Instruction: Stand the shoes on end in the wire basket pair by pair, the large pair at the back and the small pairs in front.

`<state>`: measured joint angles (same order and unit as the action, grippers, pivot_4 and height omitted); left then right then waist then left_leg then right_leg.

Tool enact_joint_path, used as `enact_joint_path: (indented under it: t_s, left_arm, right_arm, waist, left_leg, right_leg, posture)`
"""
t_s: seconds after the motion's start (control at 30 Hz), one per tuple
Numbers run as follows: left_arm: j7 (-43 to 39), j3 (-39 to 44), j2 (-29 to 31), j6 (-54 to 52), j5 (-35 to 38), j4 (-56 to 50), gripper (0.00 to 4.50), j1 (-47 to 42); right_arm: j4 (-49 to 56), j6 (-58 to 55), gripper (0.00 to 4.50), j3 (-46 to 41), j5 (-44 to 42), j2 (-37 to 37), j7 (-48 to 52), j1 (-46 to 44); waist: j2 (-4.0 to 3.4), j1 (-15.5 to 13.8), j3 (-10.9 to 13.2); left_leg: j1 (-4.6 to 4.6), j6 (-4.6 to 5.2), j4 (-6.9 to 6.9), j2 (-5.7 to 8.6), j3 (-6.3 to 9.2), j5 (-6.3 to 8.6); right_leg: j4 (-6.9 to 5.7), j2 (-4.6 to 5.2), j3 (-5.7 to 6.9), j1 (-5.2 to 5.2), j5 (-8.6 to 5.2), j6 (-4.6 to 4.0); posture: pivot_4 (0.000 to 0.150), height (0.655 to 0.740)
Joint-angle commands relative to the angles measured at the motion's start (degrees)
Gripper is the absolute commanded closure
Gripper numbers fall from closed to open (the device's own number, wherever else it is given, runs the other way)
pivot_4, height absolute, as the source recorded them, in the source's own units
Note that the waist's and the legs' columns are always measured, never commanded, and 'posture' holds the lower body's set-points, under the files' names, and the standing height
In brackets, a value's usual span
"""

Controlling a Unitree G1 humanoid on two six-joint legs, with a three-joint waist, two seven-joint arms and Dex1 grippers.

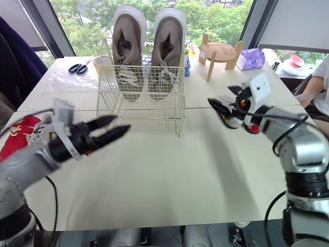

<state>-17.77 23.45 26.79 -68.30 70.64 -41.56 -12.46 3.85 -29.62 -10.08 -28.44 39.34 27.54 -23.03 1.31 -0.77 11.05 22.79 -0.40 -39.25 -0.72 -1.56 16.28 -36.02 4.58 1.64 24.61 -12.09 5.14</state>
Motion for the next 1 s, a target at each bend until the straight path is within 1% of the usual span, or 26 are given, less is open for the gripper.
enact_joint_path:
  t_s: [0.03, 0.1, 0.2, 0.27, 0.4, 0.53, 0.7, 0.9, 1.0]
  left_arm:
    - [2.29, -2.96, 0.64, 2.88, 3.67, -1.78, 0.06, 0.70]
    - [2.33, -3.87, 1.79, 3.83, 3.85, -0.52, 0.06, 0.36]
    - [1.80, -5.12, 4.03, 4.92, 5.57, 1.15, 0.06, -0.26]
    - [1.59, -6.09, 5.23, 5.60, 6.21, 1.72, 0.06, -0.34]
    - [1.97, -7.90, 6.66, 7.36, 6.74, 1.84, 0.06, 0.18]
    - [2.76, -9.14, 7.72, 8.67, 5.69, 2.11, 0.06, 0.20]
    - [4.11, -10.38, 8.16, 10.54, 4.62, 1.77, 0.06, 1.30]
    - [4.72, -12.34, 8.77, 12.26, 1.86, 1.57, 0.06, 2.18]
    - [4.66, -12.23, 9.31, 12.80, 2.05, 1.24, 0.00, 2.64]
  right_arm:
    - [-2.69, 7.17, 0.00, -3.26, 4.65, -1.78, -2.70, 2.71]
    - [-4.61, 9.08, 0.00, -4.20, 5.64, -2.42, -2.97, 4.35]
    - [-7.25, 11.78, 0.00, -5.17, 7.07, -3.14, -3.31, 5.62]
    - [-9.72, 13.88, 0.00, -5.34, 8.26, -3.66, -3.48, 5.46]
    - [-13.86, 14.86, 0.00, -5.33, 7.85, -5.09, -1.32, 4.37]
    - [-16.84, 15.22, 0.00, -4.69, 8.01, -6.12, 0.40, 3.23]
    - [-24.59, 17.99, 0.00, -3.74, 10.22, -7.20, 1.00, -0.71]
    - [-39.41, 23.32, 0.00, -2.40, 13.44, -8.63, 0.92, -8.93]
    - [-43.92, 26.05, 0.76, -1.60, 14.94, -9.43, 0.90, -11.31]
  waist:
    - [-0.02, 0.04, 0.00]
    - [-0.03, 0.12, 0.00]
    - [-0.04, 0.17, 0.00]
    - [-0.04, 0.26, 0.00]
    - [-0.05, 0.31, 0.00]
    - [-0.07, 0.30, 0.00]
    - [-0.07, 0.36, 0.00]
    - [-0.08, 0.60, 0.01]
    - [-0.08, 0.47, 0.01]
  left_leg:
    - [-0.04, -0.01, 0.00, 0.01, -0.02, 0.00]
    - [-0.15, -0.01, 0.00, 0.03, -0.05, 0.00]
    - [-0.30, 0.00, 0.02, 0.04, -0.06, 0.00]
    - [-0.31, 0.00, 0.02, 0.02, -0.05, 0.00]
    - [-0.32, 0.00, 0.05, 0.02, -0.06, 0.00]
    - [-0.33, 0.00, 0.05, 0.02, -0.06, 0.00]
    - [-0.33, 0.00, 0.05, 0.02, -0.07, 0.00]
    - [-0.34, 0.00, 0.05, 0.03, -0.09, 0.00]
    - [-0.34, 0.00, 0.07, 0.03, -0.08, 0.00]
  right_leg:
    - [-0.02, 0.00, -0.02, 0.00, 0.00, 0.00]
    - [-0.03, -0.01, -0.08, -0.06, -0.11, -0.21]
    - [-0.03, -0.06, -0.10, -0.18, -0.17, -0.30]
    - [-0.02, -0.09, -0.10, -0.18, -0.19, -0.34]
    - [-0.02, -0.10, -0.11, -0.19, -0.19, -0.34]
    - [-0.01, -0.09, -0.13, -0.19, -0.20, -0.34]
    - [-0.01, -0.09, -0.14, -0.19, -0.20, -0.35]
    - [0.01, -0.10, -0.16, -0.21, -0.20, -0.35]
    - [0.02, -0.09, -0.16, -0.21, -0.20, -0.35]
  posture:
    - [0.150, 0.7400]
    - [0.150, 0.7400]
    - [0.150, 0.7400]
    - [0.150, 0.7400]
    - [0.150, 0.7400]
    - [0.150, 0.7400]
    - [0.150, 0.7400]
    - [0.150, 0.7400]
    - [0.150, 0.7400]
